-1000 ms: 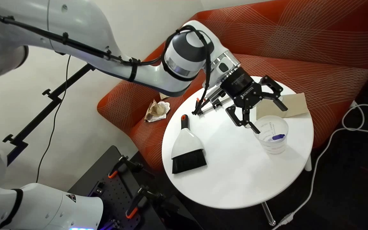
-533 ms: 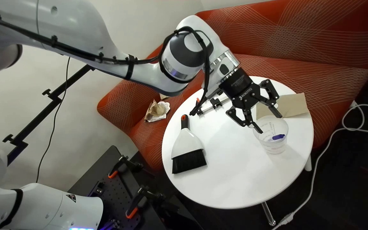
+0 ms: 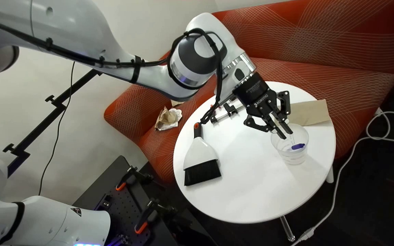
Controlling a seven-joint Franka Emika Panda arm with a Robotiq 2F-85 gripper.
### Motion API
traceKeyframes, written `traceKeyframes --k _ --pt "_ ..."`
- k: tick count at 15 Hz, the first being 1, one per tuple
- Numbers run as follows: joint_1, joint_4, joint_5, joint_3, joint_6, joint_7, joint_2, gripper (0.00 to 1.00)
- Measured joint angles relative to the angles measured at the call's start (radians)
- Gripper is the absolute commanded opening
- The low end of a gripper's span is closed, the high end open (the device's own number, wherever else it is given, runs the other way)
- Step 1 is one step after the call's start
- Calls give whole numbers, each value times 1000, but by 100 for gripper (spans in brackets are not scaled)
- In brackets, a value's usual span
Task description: Pick up the pen from the table and put it in the plastic cup. Pick up the pen from the plastic cup and put it back on the table. Pick up the plastic cup and move it to the left.
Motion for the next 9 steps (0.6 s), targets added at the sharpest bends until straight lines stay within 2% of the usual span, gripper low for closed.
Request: traceKeyframes --k 9 --pt "24 -19 63 -25 7 -57 0 24"
